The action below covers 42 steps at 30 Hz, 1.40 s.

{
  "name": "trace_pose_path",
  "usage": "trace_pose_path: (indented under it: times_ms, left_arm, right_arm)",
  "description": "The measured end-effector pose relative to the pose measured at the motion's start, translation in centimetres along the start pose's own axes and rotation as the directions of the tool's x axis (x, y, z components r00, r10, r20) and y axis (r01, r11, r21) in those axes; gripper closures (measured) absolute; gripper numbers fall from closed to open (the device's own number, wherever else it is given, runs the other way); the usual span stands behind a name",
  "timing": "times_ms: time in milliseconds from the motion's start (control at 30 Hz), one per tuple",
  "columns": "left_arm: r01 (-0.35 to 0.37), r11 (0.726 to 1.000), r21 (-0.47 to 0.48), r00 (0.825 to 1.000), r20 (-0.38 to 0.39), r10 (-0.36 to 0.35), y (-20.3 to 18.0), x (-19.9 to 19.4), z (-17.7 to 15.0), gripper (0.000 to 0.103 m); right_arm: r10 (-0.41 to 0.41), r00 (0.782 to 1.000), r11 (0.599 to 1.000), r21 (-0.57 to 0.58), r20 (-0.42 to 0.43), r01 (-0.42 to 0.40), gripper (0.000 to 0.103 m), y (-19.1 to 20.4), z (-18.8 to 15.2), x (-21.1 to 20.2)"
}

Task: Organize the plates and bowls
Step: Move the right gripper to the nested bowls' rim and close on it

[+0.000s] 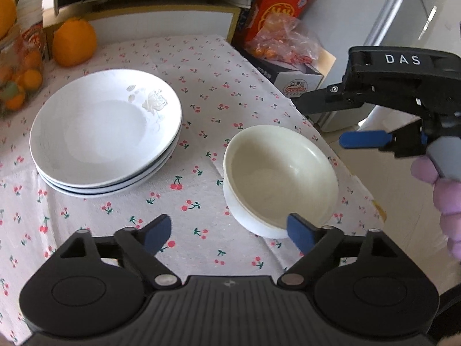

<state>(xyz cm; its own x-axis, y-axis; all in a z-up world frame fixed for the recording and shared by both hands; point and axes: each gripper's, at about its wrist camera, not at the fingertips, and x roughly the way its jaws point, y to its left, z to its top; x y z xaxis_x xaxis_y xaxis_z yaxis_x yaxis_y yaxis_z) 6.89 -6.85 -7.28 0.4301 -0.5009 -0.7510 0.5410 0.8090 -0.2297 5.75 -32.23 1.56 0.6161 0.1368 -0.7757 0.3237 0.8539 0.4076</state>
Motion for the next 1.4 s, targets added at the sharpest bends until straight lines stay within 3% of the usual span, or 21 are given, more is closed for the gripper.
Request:
trace_pose_path:
  times_ms: [333,567,833,1033,1400]
  left_arm:
    - [-0.037,0.99,0.136,0.999,0.011,0.036,-0.7,0.0,-1.8,0.004]
    - [-0.05,0.979,0.198,0.996,0.077,0.035,-1.0,0.0,-3.2,0.002]
    - [-0.011,0.964,0.264,0.994,0.108,-0.019,-2.3,1.2,-3.6,0.002]
    - [0.011,0.967,0.256,0.994,0.098,-0.037,-2.4,2.3,-3.4,0.004]
    - [0.039,0.97,0.241,0.993,0.1,-0.065,-2.4,3.4,-3.0,0.008]
  right_arm:
    - [-0.04,0.997,0.984,-0.169,0.065,0.051,0.012,0.0,-1.1,-0.5]
    - [-0.037,0.991,0.959,-0.273,0.127,0.071,0.007,-0.6,-2.2,-0.5]
    - [-0.043,0.997,0.967,-0.247,0.061,0.057,0.007,-1.3,-2.8,1.2]
    - [-0.053,0.998,0.983,-0.178,-0.016,0.05,0.007,-2.0,-3.1,2.7]
    - [-0.079,0.994,0.989,-0.131,-0.071,0.069,0.01,-2.2,-3.2,4.1]
